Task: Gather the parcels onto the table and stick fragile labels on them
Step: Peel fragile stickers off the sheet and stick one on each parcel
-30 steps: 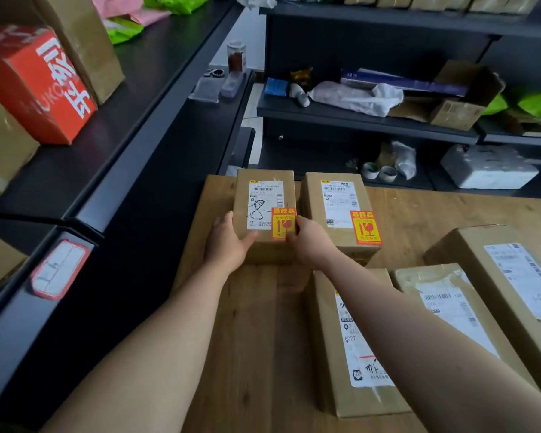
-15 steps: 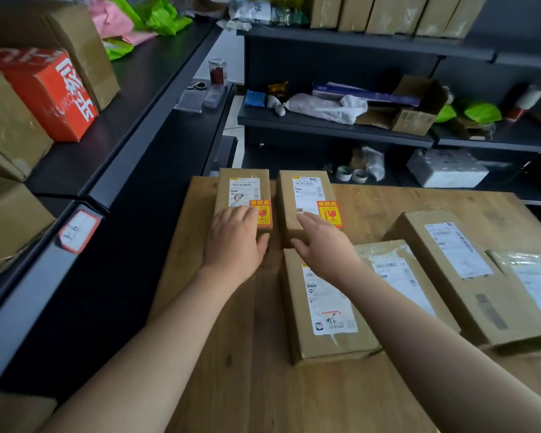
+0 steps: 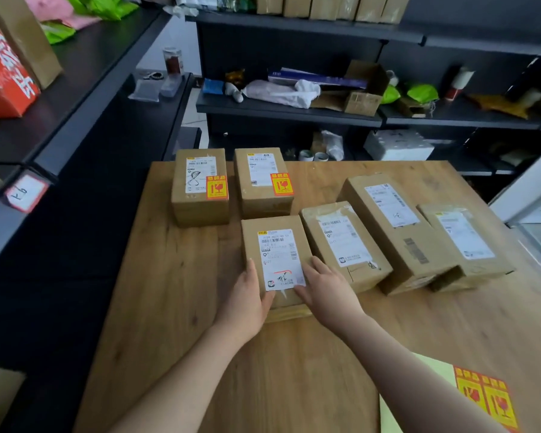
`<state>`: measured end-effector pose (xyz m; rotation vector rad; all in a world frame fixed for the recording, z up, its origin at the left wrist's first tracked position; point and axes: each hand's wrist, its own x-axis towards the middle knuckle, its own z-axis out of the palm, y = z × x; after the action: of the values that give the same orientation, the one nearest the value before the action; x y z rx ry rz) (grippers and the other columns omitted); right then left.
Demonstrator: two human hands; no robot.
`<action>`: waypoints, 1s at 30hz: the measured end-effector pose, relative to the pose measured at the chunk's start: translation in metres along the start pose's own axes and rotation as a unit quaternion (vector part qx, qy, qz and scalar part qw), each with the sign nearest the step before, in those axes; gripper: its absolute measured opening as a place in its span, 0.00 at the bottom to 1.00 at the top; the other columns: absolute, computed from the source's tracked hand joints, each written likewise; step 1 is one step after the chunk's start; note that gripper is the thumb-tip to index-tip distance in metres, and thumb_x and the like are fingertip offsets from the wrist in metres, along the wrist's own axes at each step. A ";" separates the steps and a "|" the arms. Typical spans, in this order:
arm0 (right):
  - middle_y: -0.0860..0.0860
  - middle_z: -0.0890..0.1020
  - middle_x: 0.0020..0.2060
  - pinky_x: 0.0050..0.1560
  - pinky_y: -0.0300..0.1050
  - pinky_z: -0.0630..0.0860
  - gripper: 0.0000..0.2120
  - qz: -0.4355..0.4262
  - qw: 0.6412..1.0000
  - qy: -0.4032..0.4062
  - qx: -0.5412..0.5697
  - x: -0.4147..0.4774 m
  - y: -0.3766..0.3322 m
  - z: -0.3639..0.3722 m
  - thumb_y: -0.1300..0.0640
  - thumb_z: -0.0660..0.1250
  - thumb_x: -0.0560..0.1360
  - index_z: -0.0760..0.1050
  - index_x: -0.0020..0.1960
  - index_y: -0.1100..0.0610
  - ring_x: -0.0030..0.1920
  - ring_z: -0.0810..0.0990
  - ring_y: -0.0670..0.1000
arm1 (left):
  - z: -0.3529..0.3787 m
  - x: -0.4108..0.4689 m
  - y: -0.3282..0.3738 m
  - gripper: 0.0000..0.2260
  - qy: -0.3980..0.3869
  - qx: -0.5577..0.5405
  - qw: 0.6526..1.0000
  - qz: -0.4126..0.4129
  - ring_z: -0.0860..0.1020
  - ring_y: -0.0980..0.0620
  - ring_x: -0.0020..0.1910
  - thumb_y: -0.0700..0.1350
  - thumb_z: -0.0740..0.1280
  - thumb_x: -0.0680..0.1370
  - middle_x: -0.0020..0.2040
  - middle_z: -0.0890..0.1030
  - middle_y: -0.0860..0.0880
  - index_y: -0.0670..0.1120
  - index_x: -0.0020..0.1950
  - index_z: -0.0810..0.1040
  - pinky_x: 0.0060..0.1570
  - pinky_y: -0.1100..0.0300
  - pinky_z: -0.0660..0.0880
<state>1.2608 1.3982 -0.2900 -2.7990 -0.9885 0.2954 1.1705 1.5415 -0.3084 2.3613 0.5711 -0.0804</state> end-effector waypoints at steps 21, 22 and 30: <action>0.58 0.63 0.73 0.69 0.48 0.61 0.24 -0.102 0.993 -0.056 -0.005 -0.187 0.040 0.017 0.45 0.57 0.80 0.62 0.74 0.52 0.70 0.65 0.59 | 0.084 -0.200 0.029 0.33 0.050 0.058 0.995 -0.059 0.66 0.46 0.71 0.56 0.55 0.81 0.78 0.54 0.48 0.44 0.78 0.41 0.63 0.53 0.69; 0.58 0.62 0.73 0.69 0.49 0.61 0.24 -0.103 0.993 -0.058 -0.004 -0.191 0.040 0.018 0.45 0.57 0.80 0.61 0.74 0.52 0.70 0.64 0.59 | 0.085 -0.203 0.030 0.33 0.049 0.061 0.995 -0.062 0.66 0.46 0.71 0.56 0.55 0.81 0.78 0.54 0.48 0.44 0.78 0.41 0.62 0.53 0.70; 0.55 0.63 0.73 0.69 0.49 0.63 0.24 -0.093 0.994 -0.059 0.008 -0.201 0.037 0.012 0.46 0.57 0.80 0.63 0.73 0.53 0.69 0.65 0.58 | 0.079 -0.205 0.032 0.31 0.035 0.100 0.992 -0.065 0.68 0.46 0.68 0.54 0.57 0.80 0.74 0.62 0.46 0.41 0.77 0.49 0.62 0.53 0.70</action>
<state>1.1267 1.2437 -0.2832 -2.6756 -1.2552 0.4449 1.0068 1.3914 -0.3053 2.5270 0.7819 -0.1198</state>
